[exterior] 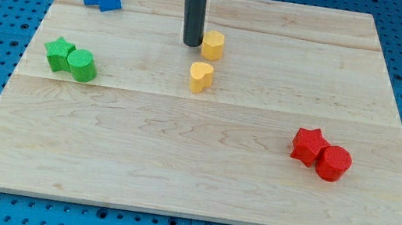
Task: Push the blue blocks towards the center of the board
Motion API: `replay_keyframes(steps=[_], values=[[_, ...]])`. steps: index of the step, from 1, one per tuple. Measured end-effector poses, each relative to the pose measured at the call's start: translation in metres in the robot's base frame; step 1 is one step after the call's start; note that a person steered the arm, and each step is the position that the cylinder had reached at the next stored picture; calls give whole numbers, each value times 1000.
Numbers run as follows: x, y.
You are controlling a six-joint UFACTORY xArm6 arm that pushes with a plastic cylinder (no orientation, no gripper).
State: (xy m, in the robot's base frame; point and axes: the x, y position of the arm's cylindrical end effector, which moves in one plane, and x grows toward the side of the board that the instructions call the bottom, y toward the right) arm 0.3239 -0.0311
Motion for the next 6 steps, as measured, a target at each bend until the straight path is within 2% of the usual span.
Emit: replay_keyframes(steps=[2,3,4,5,6], values=[[-3,-158],[-47,-196],[-65,-238],[-97,-226],[-102,-169]])
